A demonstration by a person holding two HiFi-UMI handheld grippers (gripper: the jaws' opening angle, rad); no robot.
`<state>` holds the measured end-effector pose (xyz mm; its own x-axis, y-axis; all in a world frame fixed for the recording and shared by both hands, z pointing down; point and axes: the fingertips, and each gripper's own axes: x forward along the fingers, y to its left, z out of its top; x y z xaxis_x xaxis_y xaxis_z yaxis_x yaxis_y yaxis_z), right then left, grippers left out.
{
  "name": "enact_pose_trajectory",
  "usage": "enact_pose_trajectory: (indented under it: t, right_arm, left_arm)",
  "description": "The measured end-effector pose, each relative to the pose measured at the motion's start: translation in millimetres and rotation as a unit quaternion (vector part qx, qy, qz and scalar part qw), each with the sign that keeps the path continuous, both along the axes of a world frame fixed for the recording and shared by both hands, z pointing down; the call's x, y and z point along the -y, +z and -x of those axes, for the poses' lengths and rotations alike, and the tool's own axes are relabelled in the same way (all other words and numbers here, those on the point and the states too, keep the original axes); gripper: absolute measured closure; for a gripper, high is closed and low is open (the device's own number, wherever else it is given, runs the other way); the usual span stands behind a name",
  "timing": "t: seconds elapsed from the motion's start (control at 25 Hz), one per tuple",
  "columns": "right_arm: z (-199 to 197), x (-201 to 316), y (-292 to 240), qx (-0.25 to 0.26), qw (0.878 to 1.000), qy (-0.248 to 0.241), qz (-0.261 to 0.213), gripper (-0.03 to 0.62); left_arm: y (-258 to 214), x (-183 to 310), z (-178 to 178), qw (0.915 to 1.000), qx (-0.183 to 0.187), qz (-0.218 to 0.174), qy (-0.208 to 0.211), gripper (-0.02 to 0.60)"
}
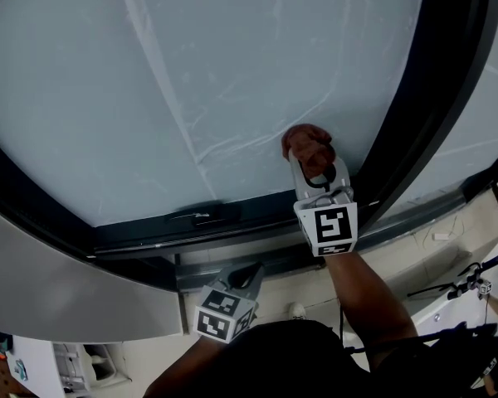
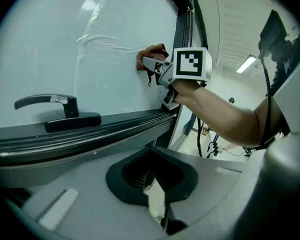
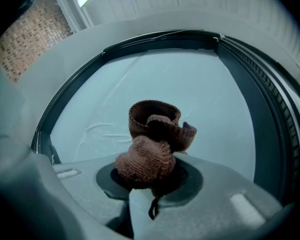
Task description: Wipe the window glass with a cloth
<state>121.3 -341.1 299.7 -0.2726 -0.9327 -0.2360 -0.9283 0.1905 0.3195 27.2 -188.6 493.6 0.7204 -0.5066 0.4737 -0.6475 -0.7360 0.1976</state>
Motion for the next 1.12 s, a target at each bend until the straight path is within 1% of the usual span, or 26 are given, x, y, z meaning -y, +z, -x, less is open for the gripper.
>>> enact_pose_trajectory:
  t: [0.28, 0.56, 1.12]
  right_arm:
    - [-1.4, 1.3, 49.3, -0.006, 0.999, 0.0, 0.054, 0.513]
    - [-1.2, 2.8, 81.4, 0.0, 0.996, -0.005, 0.091, 0.513]
    - [-0.4, 3.7, 115.0, -0.043, 0.991, -0.001, 0.125, 0.513]
  left_arm:
    - [0.2, 2.4, 0.3, 1.0, -0.001, 0.001, -0.001, 0.565]
    - [1.1, 1.3, -2.0, 1.0, 0.002, 0.003, 0.004, 0.565]
    - [-0.7, -1.3, -4.4, 1.0, 0.004, 0.001, 0.005, 0.564]
